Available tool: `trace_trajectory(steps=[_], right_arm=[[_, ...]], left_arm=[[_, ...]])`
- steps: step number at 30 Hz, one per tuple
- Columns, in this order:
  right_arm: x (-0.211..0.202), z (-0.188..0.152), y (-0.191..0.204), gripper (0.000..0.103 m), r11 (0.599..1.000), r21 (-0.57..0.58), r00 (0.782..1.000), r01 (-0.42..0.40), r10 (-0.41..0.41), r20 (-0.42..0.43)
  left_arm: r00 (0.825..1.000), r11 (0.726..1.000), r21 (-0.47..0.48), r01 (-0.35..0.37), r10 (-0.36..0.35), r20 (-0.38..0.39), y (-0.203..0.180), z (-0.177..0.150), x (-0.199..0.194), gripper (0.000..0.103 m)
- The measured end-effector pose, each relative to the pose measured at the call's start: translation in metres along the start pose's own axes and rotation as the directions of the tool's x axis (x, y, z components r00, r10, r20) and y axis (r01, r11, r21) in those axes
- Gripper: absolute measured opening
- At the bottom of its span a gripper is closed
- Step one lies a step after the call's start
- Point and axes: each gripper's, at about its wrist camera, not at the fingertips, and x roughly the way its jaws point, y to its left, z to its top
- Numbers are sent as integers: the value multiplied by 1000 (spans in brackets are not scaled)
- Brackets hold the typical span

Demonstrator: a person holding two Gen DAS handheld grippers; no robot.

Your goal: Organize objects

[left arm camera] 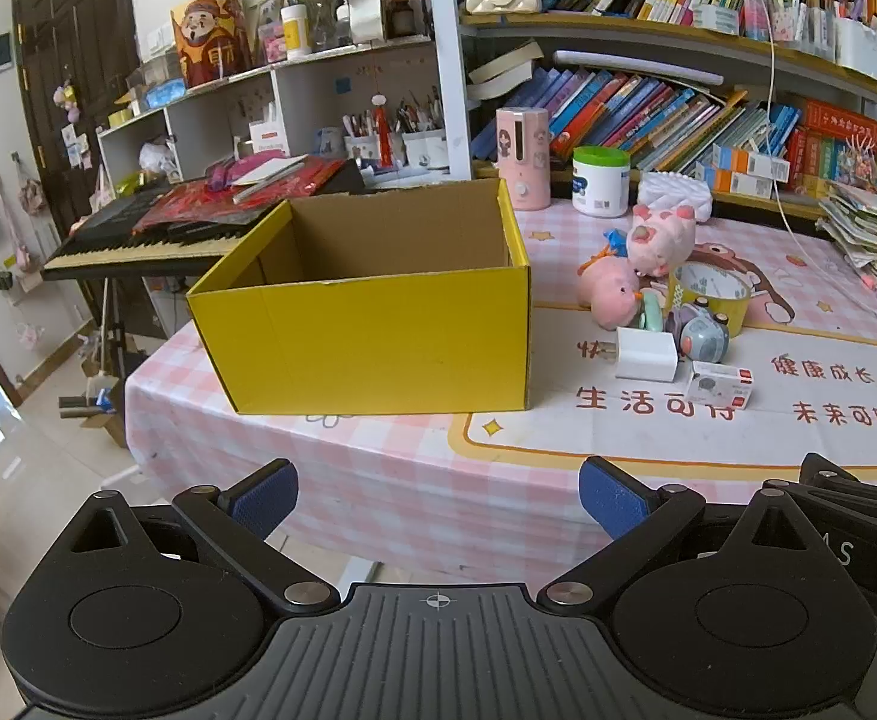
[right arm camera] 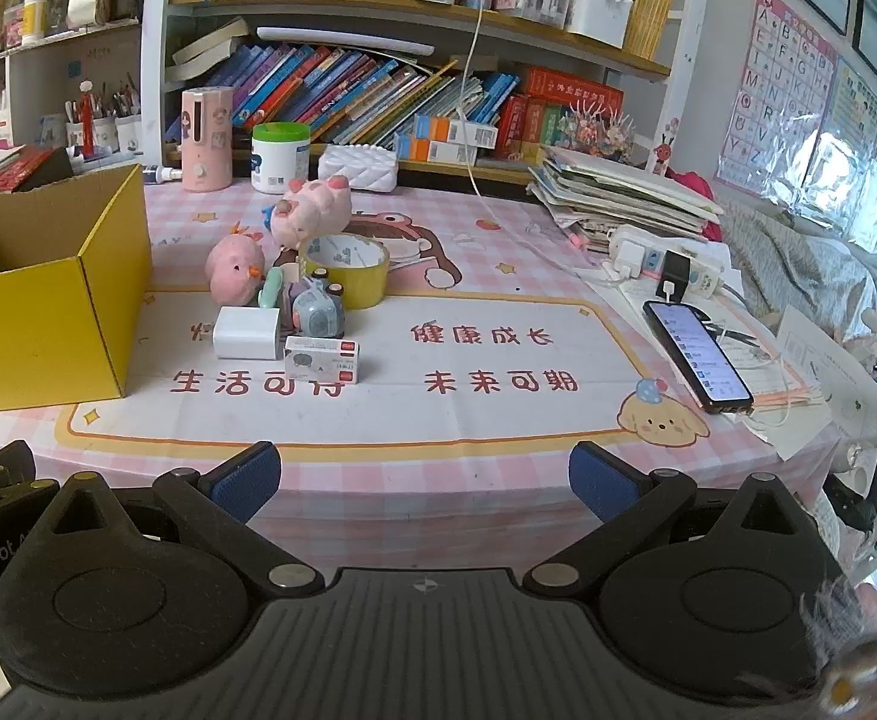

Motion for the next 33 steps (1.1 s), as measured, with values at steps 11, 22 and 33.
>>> trace_trajectory(steps=[11, 22, 33], right_arm=[[1, 0, 3, 103, 1000, 0, 1000, -2, 2, -4], [4, 0, 1, 103, 1000, -1, 1000, -2, 2, -6], [19, -2, 4, 103, 1000, -9, 1000, -3, 3, -17]], left_arm=[[1000, 1000, 1, -1, 1, -1, 0, 0, 1, 101], [1000, 1000, 0, 0, 0, -4, 1, -1, 3, 101], [1000, 1000, 2, -3, 3, -17, -1, 0, 10, 101]])
